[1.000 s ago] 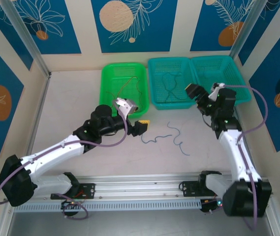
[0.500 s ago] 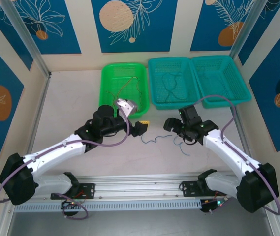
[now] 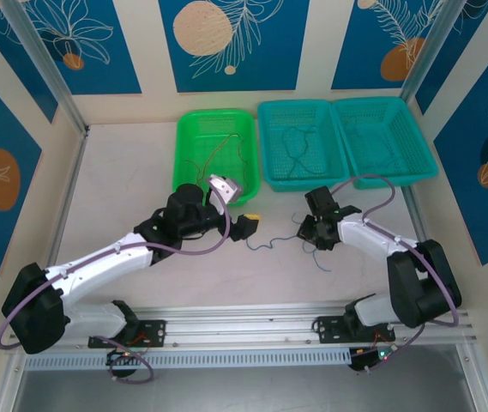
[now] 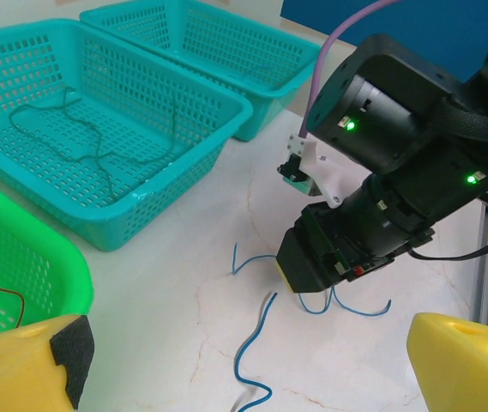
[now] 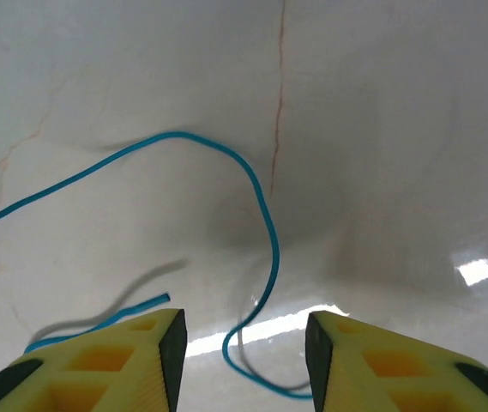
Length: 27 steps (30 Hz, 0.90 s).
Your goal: Untangle the cables
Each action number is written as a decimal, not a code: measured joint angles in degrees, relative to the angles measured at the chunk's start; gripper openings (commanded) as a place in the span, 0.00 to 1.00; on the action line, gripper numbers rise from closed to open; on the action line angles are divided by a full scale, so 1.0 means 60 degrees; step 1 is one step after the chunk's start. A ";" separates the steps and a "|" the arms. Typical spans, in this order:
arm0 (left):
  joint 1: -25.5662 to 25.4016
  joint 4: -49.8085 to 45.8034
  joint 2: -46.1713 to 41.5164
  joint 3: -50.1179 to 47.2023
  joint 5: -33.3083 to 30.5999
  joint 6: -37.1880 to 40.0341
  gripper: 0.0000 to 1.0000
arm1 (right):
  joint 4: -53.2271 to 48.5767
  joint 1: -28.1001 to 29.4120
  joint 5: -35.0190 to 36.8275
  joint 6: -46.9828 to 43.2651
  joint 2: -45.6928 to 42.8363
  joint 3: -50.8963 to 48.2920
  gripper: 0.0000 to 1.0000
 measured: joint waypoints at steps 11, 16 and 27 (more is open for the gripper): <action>0.0004 -0.0055 -0.0004 0.0000 0.0091 0.0084 0.94 | 0.0386 -0.0044 -0.0066 0.0255 0.0262 -0.0164 0.00; 0.0000 0.0182 -0.0004 -0.0018 0.1126 0.0233 0.94 | 0.0091 -0.0095 0.0175 0.0372 -0.1147 -0.0160 0.00; -0.0841 0.0696 0.0120 0.0011 0.2827 0.0856 0.99 | 0.0076 -0.2554 -0.0889 0.0980 -0.3738 0.0557 0.00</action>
